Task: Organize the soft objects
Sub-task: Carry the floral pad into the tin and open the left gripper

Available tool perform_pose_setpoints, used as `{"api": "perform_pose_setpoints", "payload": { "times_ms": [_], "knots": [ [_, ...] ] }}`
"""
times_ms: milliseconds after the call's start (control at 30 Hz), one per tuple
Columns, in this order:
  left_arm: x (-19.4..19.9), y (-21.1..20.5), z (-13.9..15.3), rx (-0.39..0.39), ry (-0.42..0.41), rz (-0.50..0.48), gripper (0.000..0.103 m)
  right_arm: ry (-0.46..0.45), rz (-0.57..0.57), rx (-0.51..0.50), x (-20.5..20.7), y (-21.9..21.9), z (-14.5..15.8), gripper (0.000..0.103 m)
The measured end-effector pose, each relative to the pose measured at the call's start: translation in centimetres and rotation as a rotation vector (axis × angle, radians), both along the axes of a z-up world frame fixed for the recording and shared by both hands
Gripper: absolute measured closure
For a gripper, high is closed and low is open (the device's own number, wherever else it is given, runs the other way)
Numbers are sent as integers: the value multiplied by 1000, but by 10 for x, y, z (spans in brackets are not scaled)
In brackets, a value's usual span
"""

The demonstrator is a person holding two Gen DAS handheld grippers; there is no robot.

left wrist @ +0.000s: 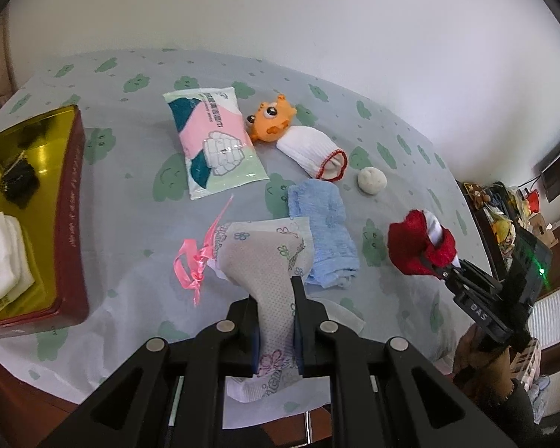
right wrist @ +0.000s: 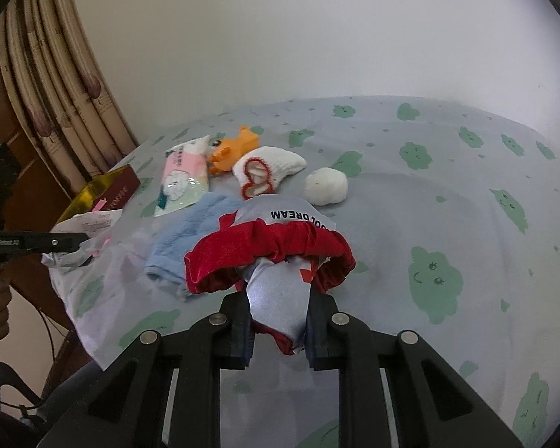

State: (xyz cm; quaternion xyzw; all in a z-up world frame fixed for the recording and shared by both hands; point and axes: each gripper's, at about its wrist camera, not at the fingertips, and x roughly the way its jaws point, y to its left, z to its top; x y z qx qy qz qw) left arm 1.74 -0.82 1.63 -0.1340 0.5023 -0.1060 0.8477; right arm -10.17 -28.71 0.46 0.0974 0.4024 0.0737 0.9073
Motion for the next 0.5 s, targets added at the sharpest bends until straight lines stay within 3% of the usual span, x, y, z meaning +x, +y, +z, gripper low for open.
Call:
{"api": "perform_pose_setpoints", "payload": {
  "times_ms": [300,500],
  "knots": [
    [-14,48,26,22,-62,93,90,-32,38,-2,-4,26,17,84],
    [-7,108,38,105,-89,194,90,-32,34,-1,0,33,19,84]
  ]
}}
